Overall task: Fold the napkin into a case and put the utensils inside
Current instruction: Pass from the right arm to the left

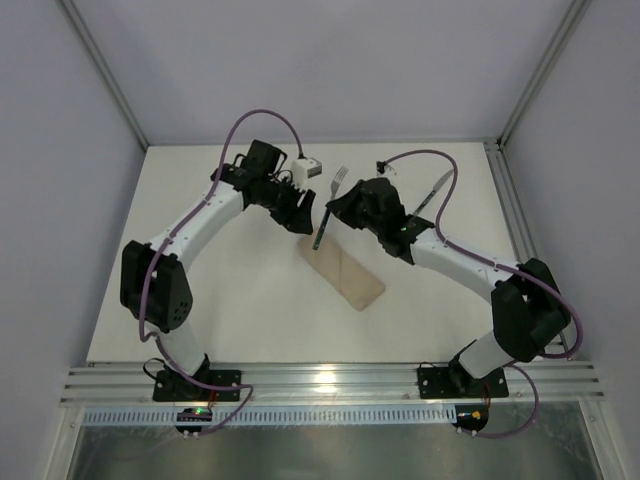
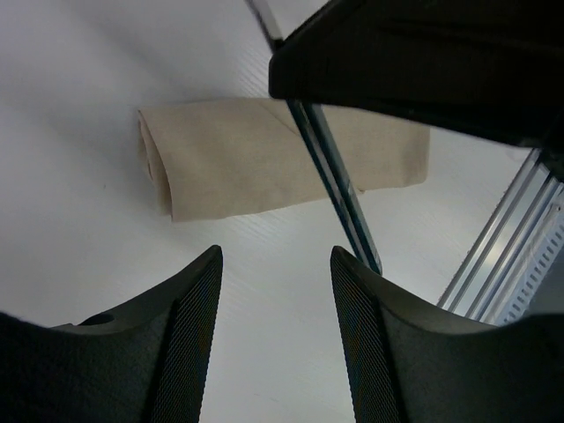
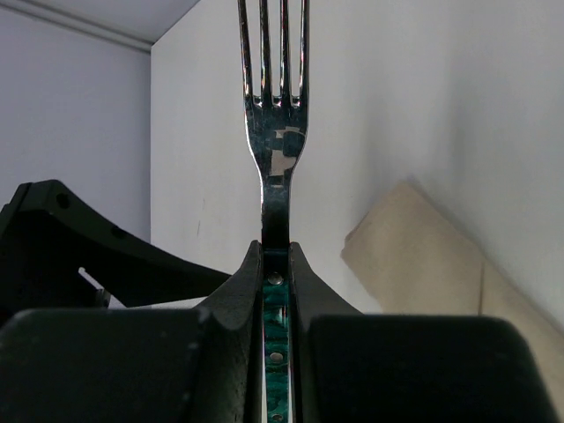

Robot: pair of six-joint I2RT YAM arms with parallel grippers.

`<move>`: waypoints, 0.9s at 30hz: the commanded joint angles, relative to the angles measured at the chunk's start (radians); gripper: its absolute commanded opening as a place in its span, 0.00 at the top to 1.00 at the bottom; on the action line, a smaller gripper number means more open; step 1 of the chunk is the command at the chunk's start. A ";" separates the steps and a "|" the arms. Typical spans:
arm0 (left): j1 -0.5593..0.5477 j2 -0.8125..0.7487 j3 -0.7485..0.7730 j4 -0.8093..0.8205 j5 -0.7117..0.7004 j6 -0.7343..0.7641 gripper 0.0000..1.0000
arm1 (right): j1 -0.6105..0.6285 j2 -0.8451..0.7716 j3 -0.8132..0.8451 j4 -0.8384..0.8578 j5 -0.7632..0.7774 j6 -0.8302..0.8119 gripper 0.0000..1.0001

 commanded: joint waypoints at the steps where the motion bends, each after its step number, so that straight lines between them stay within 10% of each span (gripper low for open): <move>1: -0.001 -0.045 -0.021 0.055 0.047 -0.038 0.45 | 0.043 0.028 0.080 0.086 0.027 0.041 0.96; 27: -0.007 -0.044 -0.016 0.039 0.042 -0.061 0.47 | 0.083 0.075 0.117 0.104 0.092 -0.010 0.96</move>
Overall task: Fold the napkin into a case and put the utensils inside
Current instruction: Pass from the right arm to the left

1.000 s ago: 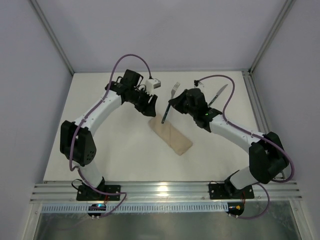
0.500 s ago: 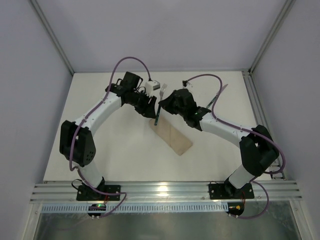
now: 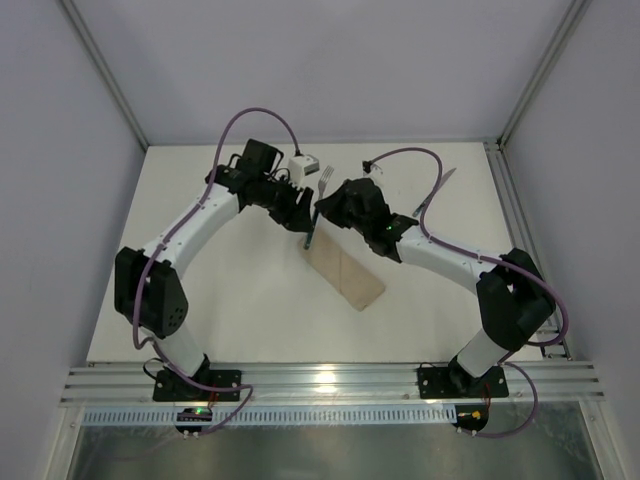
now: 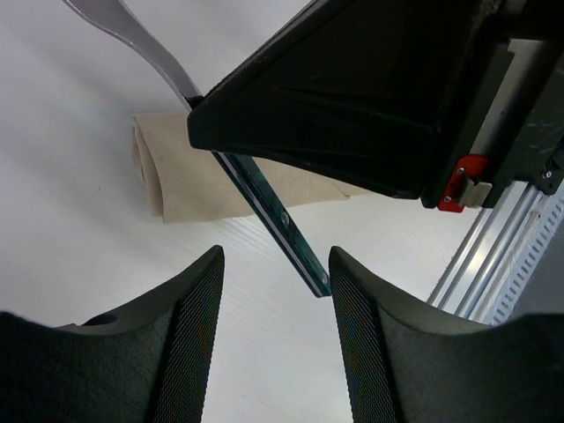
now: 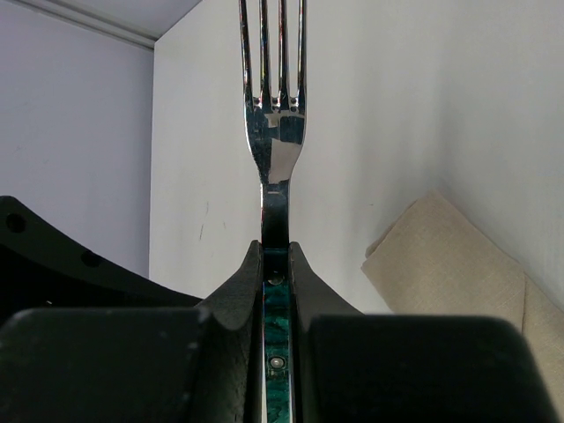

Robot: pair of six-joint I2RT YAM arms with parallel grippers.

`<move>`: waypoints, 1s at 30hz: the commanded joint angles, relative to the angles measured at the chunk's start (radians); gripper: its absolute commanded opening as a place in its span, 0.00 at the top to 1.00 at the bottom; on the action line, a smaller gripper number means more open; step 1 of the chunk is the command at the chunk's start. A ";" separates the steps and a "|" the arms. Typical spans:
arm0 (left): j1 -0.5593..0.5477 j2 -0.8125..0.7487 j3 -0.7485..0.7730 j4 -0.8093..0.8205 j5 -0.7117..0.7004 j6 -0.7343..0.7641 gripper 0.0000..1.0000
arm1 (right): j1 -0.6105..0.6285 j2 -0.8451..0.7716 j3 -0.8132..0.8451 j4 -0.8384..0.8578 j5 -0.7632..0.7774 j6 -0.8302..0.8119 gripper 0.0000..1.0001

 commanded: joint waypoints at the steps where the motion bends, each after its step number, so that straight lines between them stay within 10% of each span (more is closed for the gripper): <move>1: -0.011 0.013 0.006 0.020 0.024 -0.023 0.46 | 0.016 -0.019 0.047 0.069 0.035 -0.007 0.96; 8: -0.042 0.051 0.007 0.036 -0.017 -0.020 0.52 | 0.016 -0.016 0.038 0.084 0.003 0.011 0.96; 19: -0.041 0.064 0.010 0.016 0.024 0.007 1.00 | 0.018 -0.031 -0.020 0.174 -0.061 -0.013 0.96; 30: 0.053 0.087 -0.011 -0.119 0.160 0.130 1.00 | 0.016 -0.370 -0.275 0.072 -0.302 -0.957 0.46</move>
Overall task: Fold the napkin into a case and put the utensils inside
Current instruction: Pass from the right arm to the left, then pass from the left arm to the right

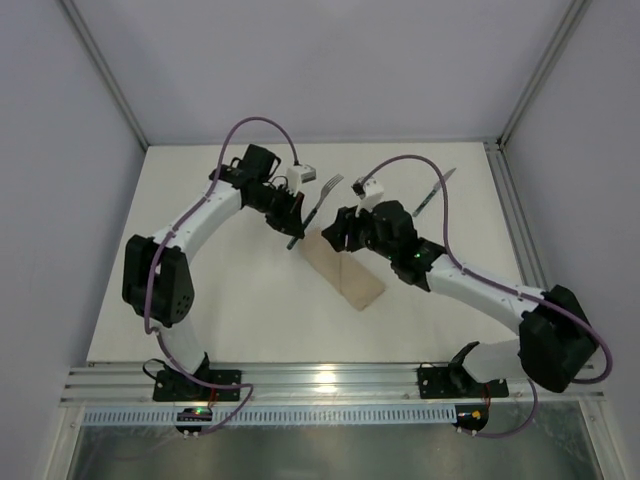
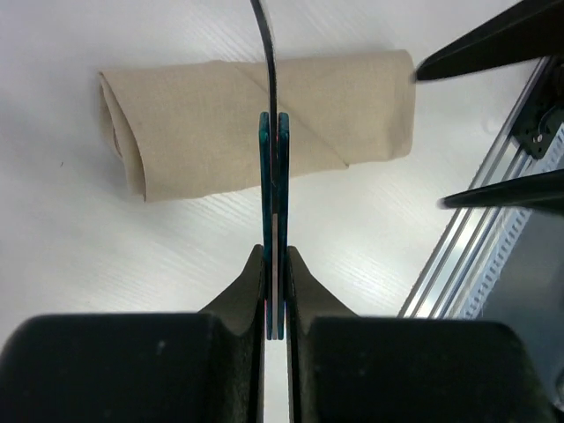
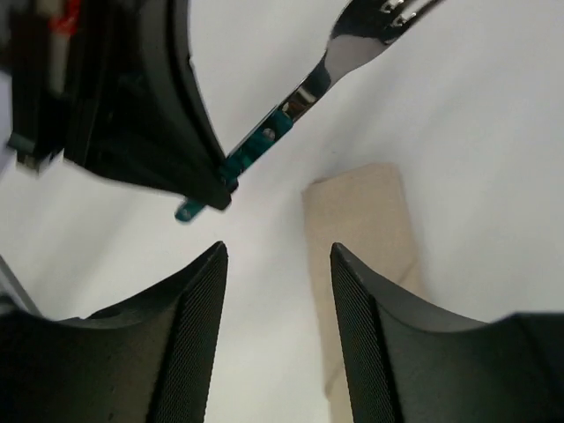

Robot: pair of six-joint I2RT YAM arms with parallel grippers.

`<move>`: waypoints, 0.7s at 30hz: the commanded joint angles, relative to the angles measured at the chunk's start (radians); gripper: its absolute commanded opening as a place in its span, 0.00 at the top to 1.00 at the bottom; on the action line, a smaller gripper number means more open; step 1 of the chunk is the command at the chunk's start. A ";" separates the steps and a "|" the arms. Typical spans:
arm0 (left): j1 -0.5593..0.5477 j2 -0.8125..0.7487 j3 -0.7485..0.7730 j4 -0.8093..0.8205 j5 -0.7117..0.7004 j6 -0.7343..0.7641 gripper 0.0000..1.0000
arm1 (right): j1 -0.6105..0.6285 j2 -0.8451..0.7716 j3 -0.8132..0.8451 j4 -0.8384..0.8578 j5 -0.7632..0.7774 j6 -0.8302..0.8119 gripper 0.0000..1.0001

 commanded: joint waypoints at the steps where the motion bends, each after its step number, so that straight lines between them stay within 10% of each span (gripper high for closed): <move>1: 0.017 0.008 0.004 -0.086 0.088 0.092 1.00 | 0.007 -0.174 -0.053 -0.025 -0.120 -0.505 0.45; 10: 0.010 0.033 0.038 -0.308 0.137 0.266 1.00 | 0.038 -0.331 -0.122 -0.160 -0.442 -1.567 0.37; 21: -0.035 0.027 0.013 -0.362 0.143 0.303 1.00 | 0.139 -0.037 0.047 -0.197 -0.370 -1.788 0.37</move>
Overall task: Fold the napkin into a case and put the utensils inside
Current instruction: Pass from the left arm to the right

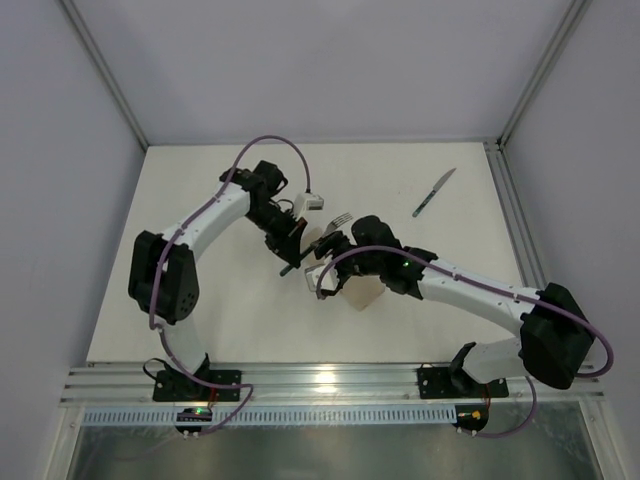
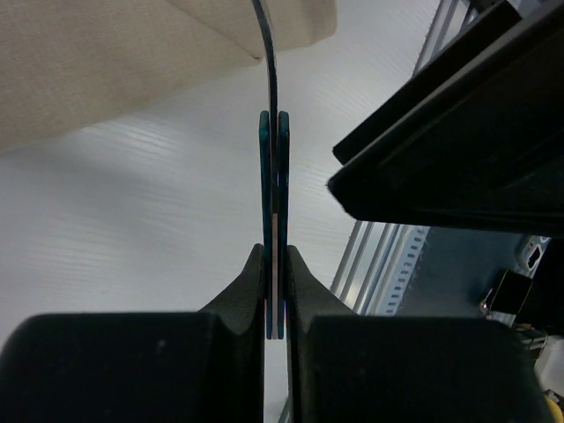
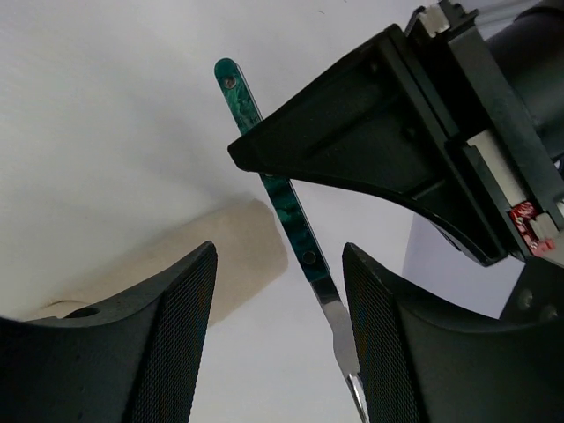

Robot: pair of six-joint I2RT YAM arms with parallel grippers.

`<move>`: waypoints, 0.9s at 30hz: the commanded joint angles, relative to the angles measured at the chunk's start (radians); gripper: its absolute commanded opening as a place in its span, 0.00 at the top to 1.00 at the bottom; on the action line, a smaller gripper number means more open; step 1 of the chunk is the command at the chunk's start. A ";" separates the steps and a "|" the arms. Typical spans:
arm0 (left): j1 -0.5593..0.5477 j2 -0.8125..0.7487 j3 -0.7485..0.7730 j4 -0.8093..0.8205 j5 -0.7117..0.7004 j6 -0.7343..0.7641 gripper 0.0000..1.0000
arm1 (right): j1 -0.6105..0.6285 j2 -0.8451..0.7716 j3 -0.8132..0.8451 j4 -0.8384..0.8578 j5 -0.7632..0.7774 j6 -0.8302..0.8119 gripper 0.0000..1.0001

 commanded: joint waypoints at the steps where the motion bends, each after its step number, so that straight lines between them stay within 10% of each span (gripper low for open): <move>1: -0.005 -0.013 0.012 -0.045 0.043 0.038 1.00 | 0.008 0.024 0.059 0.033 0.008 -0.105 0.37; 6: -0.005 -0.013 0.009 -0.083 0.041 0.077 1.00 | 0.008 0.081 0.078 0.019 0.088 -0.085 0.40; 21: -0.007 0.006 0.047 -0.134 0.083 0.110 1.00 | 0.008 0.096 0.078 0.078 0.162 0.107 0.96; 27: 0.009 -0.019 0.067 -0.040 0.074 0.020 0.66 | 0.008 0.052 0.072 -0.047 0.185 0.389 0.96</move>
